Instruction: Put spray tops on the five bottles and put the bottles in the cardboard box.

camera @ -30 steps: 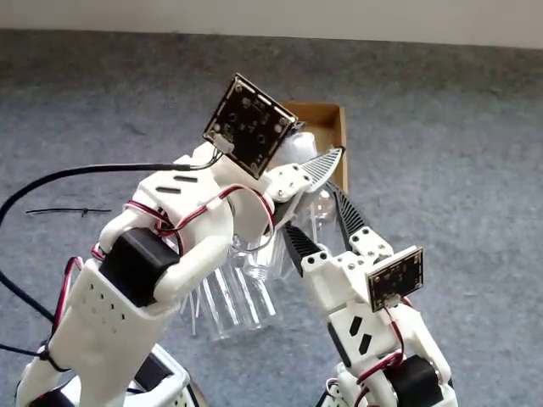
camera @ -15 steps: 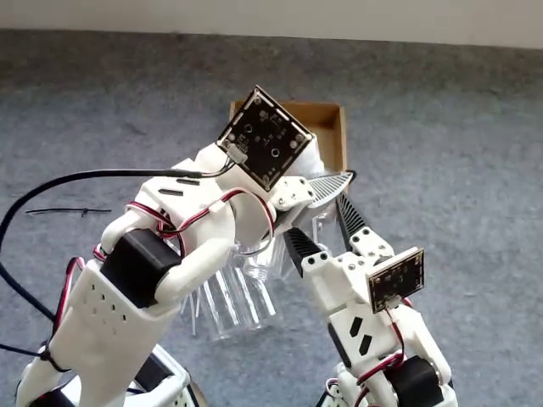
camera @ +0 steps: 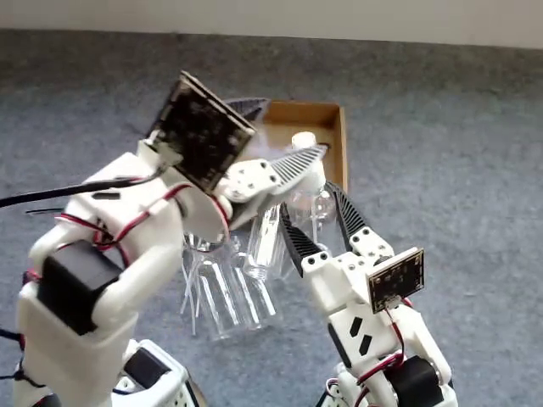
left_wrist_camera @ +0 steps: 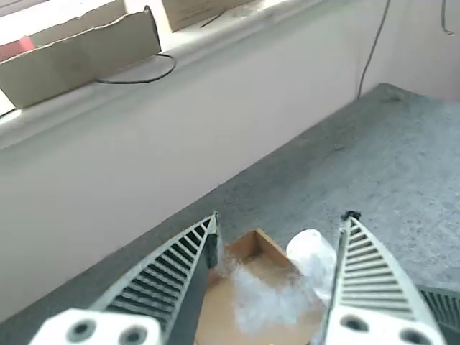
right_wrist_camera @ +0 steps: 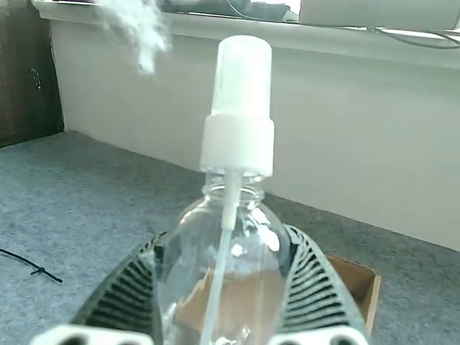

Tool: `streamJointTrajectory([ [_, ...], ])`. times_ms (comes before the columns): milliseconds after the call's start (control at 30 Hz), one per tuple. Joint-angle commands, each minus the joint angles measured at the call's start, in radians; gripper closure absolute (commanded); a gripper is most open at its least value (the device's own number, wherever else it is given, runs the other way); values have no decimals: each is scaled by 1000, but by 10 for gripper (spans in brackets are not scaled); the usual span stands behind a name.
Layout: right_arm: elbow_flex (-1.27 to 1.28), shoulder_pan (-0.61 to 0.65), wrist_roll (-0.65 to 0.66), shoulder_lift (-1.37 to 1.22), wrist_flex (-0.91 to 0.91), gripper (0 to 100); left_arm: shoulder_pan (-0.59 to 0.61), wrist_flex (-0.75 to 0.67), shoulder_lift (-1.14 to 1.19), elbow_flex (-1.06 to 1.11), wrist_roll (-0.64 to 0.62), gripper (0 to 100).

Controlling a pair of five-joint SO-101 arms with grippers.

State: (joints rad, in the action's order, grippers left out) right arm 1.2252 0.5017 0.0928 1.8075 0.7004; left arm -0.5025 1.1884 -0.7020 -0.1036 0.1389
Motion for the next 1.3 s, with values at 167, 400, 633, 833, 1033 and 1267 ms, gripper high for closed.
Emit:
streamJointTrajectory([
  [167, -15, 4, -8, 4, 47, 993, 133, 5, 12, -21, 5, 748],
  [400, -16, 4, -3, 4, 45, 993, 114, -38, 120, -7, 3, 748],
  [633, -10, 4, -2, 4, 42, 993, 36, -18, 124, 2, 8, 748],
  [833, -12, 4, -2, 4, 42, 993, -22, 32, 127, 5, 9, 748],
  [1033, -16, 4, -6, 4, 44, 993, -18, 31, 120, 53, 9, 748],
  [1267, -12, 1, -2, 2, 42, 993, -15, 57, 117, -64, 11, 748],
])
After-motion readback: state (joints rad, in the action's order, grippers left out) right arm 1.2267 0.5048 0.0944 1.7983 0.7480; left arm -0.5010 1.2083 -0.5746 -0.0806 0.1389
